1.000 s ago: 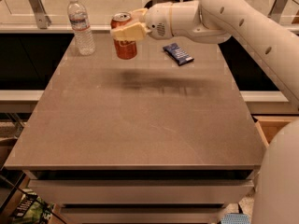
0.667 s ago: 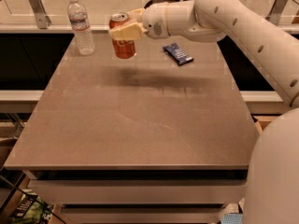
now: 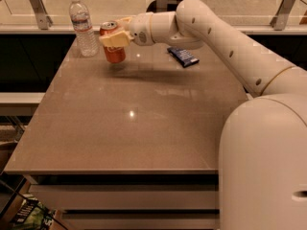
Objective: Move coke can near water bottle
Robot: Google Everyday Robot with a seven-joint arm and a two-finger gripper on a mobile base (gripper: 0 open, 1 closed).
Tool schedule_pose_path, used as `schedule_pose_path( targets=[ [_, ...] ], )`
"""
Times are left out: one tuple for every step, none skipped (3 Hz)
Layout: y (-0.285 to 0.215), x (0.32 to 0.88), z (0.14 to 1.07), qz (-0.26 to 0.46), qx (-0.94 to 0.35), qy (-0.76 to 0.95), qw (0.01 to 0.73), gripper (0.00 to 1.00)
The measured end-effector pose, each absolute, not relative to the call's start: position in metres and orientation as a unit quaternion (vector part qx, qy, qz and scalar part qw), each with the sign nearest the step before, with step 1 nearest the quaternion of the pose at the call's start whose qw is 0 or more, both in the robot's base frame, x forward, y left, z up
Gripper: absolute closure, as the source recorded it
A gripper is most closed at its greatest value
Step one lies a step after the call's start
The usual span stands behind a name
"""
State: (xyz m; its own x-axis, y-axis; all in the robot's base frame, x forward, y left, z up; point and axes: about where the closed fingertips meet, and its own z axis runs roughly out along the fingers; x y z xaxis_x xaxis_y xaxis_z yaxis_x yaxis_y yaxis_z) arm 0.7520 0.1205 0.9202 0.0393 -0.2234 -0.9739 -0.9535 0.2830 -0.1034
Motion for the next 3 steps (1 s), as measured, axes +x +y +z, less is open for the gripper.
schedule_pose_path(
  targets=[
    [0.126, 0.756, 0.914, 0.35, -0.487, 0.601, 0.529, 1.0],
    [0.13, 0.759, 0.907, 0.357, -0.483, 0.6, 0.529, 1.0],
    [0.137, 0.763, 0.89, 0.373, -0.475, 0.601, 0.524, 1.0]
  ],
)
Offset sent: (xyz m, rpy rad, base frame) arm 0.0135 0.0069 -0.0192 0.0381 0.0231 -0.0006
